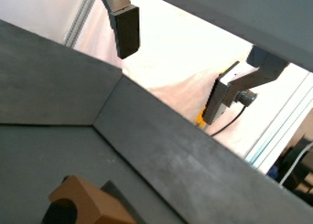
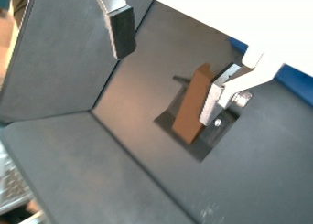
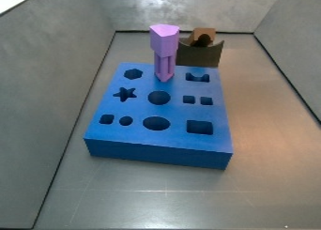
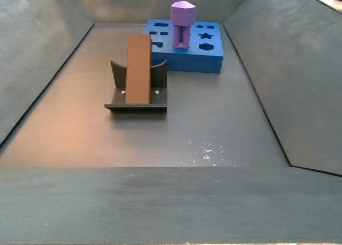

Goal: Pick up the arch object. Move up. Place the arch object on the fixture. Regrasp the arch object. Rotate the arch object. Move to above the board. Insert the arch object.
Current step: Regrasp the arch object.

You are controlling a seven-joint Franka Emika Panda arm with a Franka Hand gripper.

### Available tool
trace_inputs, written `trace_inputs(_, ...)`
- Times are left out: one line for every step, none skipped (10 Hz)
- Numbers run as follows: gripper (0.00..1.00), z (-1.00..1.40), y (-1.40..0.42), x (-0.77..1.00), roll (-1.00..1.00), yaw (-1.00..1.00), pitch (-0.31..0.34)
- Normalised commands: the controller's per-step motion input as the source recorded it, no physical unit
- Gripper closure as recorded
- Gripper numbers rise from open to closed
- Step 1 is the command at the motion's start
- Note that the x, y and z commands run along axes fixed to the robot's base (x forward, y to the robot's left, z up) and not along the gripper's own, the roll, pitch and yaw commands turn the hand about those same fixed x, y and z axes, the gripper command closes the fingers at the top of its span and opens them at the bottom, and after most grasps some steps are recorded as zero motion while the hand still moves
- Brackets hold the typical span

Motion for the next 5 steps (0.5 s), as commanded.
trace_inputs(0.00, 0.00, -0.04, 0.10, 0.28, 0.24, 0.121)
trace_inputs(0.00, 0.00, -0.04, 0.09, 0.20, 0.24, 0.080)
trace_inputs(0.00, -0.01, -0.04, 0.08, 0.16, 0.22, 0.032)
trace_inputs(0.00, -0.01, -0.05, 0.08, 0.15, 0.21, 0.014)
trace_inputs(0.00, -1.00, 0.05, 0.03, 0.11, 0.13, 0.047)
